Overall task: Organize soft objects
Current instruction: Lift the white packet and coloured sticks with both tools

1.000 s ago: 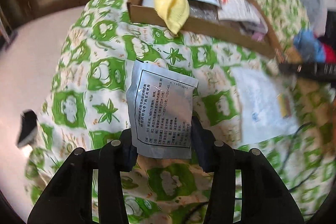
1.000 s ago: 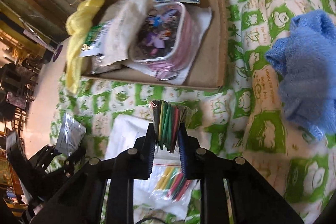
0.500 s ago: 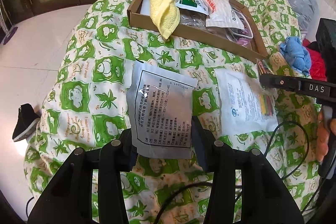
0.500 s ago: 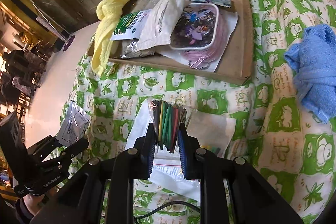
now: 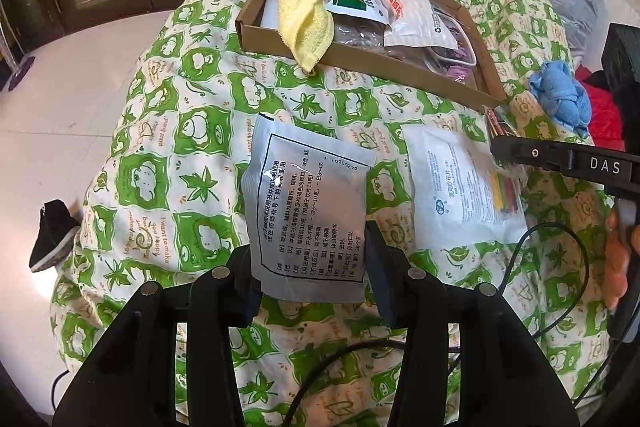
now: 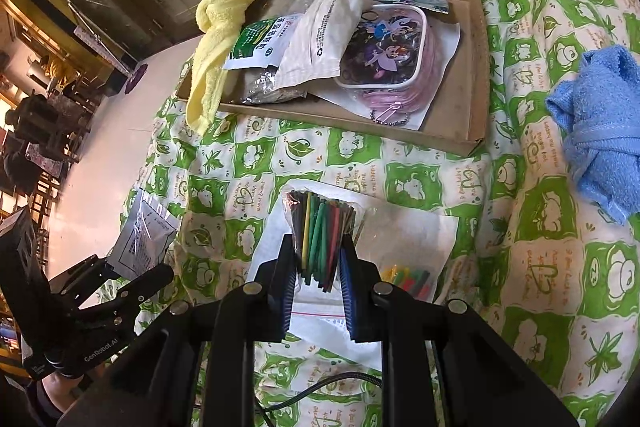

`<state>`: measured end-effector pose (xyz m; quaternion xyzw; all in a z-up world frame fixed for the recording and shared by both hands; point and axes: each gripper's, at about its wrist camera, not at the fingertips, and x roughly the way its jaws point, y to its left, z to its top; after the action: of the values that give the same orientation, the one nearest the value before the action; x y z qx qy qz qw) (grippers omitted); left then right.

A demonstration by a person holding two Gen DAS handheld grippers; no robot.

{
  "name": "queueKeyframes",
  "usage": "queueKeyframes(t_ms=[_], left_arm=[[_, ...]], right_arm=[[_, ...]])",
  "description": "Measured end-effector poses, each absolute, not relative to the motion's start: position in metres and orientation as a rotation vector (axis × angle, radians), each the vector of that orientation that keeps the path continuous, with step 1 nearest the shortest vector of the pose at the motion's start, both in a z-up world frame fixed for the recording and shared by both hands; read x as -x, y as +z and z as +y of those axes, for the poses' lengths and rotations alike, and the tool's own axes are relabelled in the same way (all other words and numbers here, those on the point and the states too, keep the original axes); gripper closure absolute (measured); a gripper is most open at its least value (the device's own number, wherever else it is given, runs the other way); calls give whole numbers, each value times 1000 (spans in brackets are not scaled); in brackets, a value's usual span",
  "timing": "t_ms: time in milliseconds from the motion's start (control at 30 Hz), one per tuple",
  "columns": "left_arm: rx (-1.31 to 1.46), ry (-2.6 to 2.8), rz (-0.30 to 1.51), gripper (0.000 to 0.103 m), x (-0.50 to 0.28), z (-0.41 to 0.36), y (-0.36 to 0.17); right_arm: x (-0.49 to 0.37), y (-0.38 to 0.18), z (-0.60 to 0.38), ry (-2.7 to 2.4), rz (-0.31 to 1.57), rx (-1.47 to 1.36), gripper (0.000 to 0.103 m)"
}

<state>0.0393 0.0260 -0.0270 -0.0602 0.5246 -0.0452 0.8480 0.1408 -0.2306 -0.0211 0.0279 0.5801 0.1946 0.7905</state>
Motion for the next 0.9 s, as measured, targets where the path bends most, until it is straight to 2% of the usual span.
queueKeyframes(t_ms=[900], left_arm=[[88, -148, 1126, 59, -73, 5, -7]], right_arm=[[-147, -19, -241, 405, 1247, -97, 84]])
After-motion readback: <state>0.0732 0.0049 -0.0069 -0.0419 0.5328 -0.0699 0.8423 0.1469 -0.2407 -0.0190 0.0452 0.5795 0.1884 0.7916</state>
